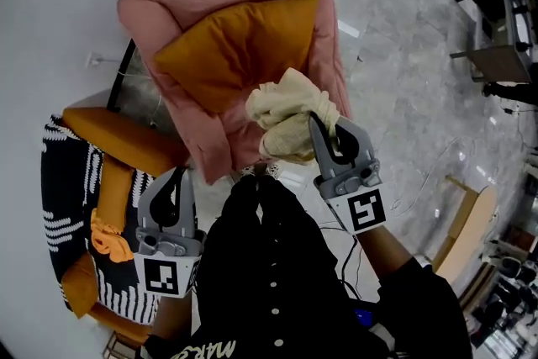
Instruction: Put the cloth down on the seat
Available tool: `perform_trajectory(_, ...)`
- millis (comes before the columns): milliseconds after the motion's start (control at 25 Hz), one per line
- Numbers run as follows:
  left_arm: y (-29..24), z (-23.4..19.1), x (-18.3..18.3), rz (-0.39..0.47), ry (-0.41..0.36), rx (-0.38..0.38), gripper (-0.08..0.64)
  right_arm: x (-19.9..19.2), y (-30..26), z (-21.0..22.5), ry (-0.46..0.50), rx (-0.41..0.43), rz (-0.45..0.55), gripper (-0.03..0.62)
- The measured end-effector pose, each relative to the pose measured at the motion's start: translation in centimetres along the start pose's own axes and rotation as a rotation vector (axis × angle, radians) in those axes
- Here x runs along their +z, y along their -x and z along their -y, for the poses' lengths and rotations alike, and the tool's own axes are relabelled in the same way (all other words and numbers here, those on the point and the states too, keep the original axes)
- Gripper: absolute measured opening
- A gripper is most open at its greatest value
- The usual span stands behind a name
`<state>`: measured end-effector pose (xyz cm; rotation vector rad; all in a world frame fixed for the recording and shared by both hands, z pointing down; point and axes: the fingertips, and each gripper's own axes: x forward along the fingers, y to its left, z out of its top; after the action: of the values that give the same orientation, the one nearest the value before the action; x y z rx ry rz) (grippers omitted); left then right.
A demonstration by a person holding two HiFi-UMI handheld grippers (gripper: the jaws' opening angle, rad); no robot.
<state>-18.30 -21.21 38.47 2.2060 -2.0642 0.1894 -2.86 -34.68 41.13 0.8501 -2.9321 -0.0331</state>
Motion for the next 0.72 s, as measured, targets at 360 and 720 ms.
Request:
perform_trajectory(360,-0.1,1.6,-5.3,-0.108,0.079,-0.041,0.0,-11.3,-3.6,-3.2,0.05,0.095,-0.12,0.04)
perform_trajectory(720,-1.8,4.3,-10.0,-0.194,0.076,-0.115,0.0,-21.7,-5.6,-5.1,0.149,0.199,-0.306,0.04)
